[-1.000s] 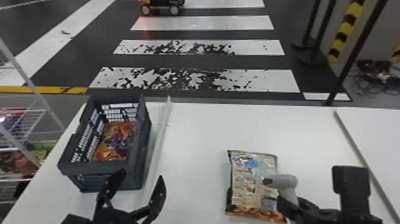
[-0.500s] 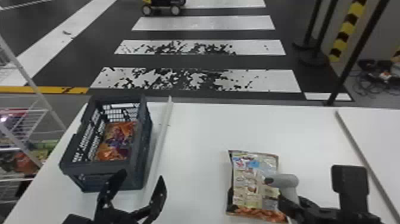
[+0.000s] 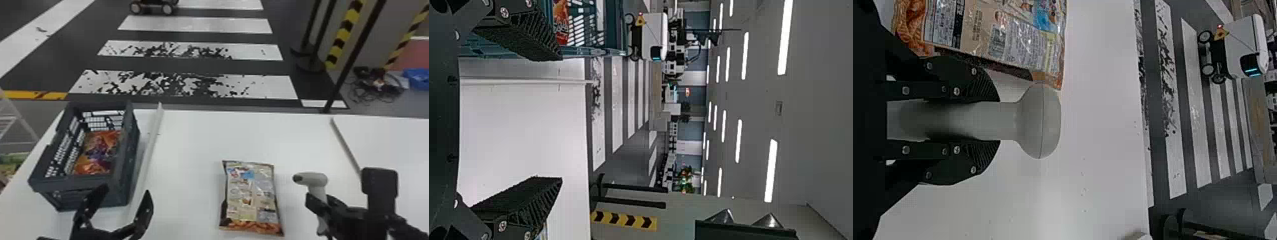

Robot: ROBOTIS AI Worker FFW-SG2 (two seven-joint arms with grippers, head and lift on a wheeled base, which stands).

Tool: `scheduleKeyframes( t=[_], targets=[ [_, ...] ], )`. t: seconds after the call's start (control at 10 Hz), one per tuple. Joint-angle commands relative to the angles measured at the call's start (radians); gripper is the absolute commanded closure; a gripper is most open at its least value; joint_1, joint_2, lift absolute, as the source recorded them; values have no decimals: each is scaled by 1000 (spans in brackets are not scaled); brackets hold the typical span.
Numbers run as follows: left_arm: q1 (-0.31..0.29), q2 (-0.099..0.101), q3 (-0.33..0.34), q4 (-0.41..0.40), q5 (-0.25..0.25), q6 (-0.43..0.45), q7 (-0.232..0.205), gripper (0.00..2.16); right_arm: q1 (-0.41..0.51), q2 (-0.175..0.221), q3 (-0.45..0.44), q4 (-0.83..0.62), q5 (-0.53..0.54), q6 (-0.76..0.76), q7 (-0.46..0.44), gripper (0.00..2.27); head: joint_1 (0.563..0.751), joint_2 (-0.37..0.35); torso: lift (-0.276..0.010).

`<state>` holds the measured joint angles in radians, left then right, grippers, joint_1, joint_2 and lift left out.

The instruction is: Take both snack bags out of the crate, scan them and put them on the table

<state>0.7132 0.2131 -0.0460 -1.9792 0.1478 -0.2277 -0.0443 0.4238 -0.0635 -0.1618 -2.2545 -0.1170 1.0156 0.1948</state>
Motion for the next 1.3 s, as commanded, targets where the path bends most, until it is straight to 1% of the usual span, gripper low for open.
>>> scheduleKeyframes(
  t=[0.0,0.1,0.2,0.4,0.5,0.8,1.1,1.2],
  targets=[
    [-3,-1,-2,5,1,0,0,147,-11,-16,-38,50,0,-44,6,2250,695,-56,-93],
    [-5,-1,-2,7,1,0,0,147,-17,-27,-51,89,0,-99,9,2250,695,-86,-93],
    [-5,-1,-2,7,1,0,0,147,-22,-38,-67,127,0,-160,23,2250,695,-100,-93],
    [-5,-3,0,7,1,0,0,147,-37,-52,-94,194,11,-237,23,2250,695,-141,-93],
    [-5,-1,0,5,1,0,1,147,-43,-65,-110,222,13,-246,23,2250,695,-160,-93],
    [-5,-3,-2,7,1,0,0,147,-46,-75,-124,283,13,-320,23,2250,695,-209,-93],
    [-3,-1,0,7,1,0,0,147,-63,-75,-110,371,5,-433,21,2250,695,-217,-93],
    [-1,0,0,7,1,0,1,147,-68,-75,-105,392,7,-439,21,2250,695,-216,-93]
  ],
)
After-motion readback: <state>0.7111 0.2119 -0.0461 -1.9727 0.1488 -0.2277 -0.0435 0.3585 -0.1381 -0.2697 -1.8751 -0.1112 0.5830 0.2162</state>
